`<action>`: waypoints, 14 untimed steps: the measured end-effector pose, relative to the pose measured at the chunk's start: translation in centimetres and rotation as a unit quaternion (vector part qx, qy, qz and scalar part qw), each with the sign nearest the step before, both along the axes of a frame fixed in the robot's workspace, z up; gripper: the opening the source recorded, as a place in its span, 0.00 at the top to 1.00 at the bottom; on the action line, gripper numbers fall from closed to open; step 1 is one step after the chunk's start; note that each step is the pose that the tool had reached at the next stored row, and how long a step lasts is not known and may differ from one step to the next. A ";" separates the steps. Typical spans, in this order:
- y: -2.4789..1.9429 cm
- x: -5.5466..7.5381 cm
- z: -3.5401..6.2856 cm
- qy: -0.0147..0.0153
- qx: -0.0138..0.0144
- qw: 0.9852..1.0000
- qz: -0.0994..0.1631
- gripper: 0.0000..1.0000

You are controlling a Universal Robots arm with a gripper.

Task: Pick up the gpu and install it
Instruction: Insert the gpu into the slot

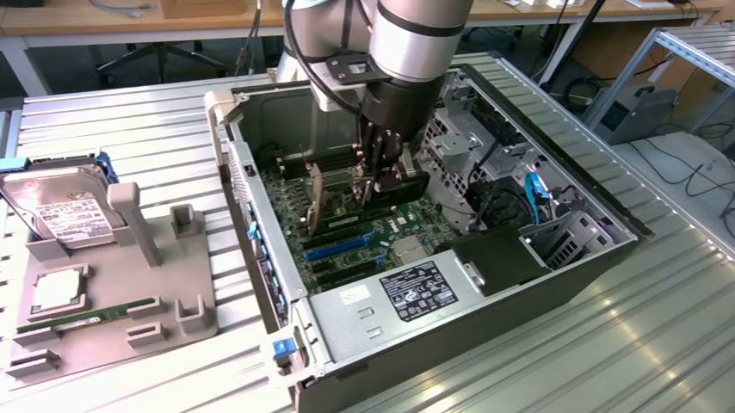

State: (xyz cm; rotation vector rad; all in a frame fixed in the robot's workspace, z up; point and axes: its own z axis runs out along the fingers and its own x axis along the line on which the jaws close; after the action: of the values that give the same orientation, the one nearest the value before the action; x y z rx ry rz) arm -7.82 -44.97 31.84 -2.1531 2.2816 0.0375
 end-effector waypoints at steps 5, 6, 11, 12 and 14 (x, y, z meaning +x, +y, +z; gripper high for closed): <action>-0.04 -0.1 -0.07 0.000 0.000 1.000 0.000 0.73; -0.05 -0.1 -0.09 0.000 0.000 1.000 0.000 0.73; -0.08 -0.2 -0.17 0.000 0.000 1.000 0.000 0.73; -0.08 -0.3 -0.18 0.000 0.000 1.000 0.000 0.73; -0.08 -0.3 -0.22 0.000 0.000 1.000 0.000 0.73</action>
State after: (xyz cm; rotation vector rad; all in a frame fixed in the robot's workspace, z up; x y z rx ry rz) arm -8.14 -45.05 31.62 -2.1530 2.2818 0.0375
